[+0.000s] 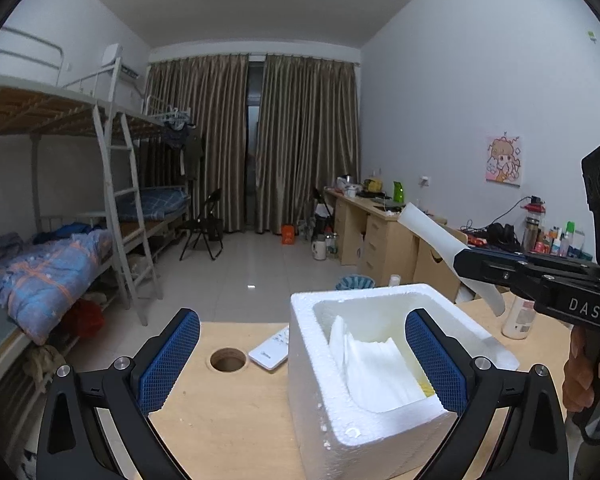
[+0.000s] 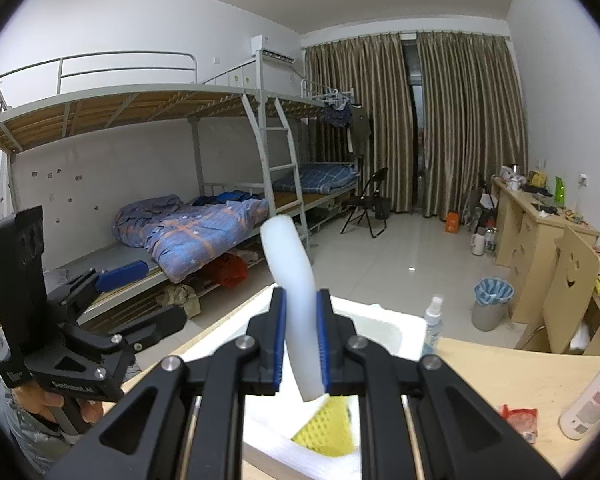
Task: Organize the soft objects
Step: 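Lower the foam tube into the box and open the right gripper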
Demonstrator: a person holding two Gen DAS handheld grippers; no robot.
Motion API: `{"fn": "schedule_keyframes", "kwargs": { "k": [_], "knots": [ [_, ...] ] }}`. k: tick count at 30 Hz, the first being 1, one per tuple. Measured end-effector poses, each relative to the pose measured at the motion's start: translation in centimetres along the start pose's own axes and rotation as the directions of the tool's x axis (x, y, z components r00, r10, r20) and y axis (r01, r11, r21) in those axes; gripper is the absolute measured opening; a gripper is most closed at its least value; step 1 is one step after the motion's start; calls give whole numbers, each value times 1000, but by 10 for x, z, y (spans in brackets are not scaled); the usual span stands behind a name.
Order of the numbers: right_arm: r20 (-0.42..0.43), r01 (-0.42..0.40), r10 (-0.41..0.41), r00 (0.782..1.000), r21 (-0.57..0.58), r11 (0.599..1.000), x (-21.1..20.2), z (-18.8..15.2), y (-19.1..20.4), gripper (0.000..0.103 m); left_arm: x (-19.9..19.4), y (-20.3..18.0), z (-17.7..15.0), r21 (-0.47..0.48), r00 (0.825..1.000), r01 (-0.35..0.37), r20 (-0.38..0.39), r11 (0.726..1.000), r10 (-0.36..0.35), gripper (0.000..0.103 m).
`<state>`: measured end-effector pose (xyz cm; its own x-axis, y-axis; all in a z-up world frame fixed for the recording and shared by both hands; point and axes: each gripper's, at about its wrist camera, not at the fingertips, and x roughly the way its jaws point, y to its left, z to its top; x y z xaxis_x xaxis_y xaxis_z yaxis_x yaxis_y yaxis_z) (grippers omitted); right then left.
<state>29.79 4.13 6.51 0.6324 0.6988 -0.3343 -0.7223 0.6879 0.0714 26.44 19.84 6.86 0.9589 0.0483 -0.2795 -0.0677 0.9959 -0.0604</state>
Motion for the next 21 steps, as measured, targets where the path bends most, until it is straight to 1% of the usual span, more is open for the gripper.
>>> {"fn": "schedule_keyframes", "kwargs": {
  "k": [2, 8, 13, 21],
  "knots": [
    [-10, -1, 1, 1000, -12, 1000, 4, -2, 2, 17, 5, 4, -3, -26, 1000, 0, -11, 1000, 0, 103],
    [-32, 10, -11, 999, -18, 1000, 7, -6, 1, 17, 16, 9, -10, -63, 999, 19, -44, 998, -22, 103],
    [-45, 19, -19, 999, -4, 1000, 10, -7, -4, 17, 13, 7, -14, -61, 999, 19, -26, 998, -21, 103],
    [-86, 21, -20, 996, 8, 1000, 22, -11, -4, 17, 18, 3, -16, -54, 999, 22, -47, 998, -25, 103]
  ]
}}
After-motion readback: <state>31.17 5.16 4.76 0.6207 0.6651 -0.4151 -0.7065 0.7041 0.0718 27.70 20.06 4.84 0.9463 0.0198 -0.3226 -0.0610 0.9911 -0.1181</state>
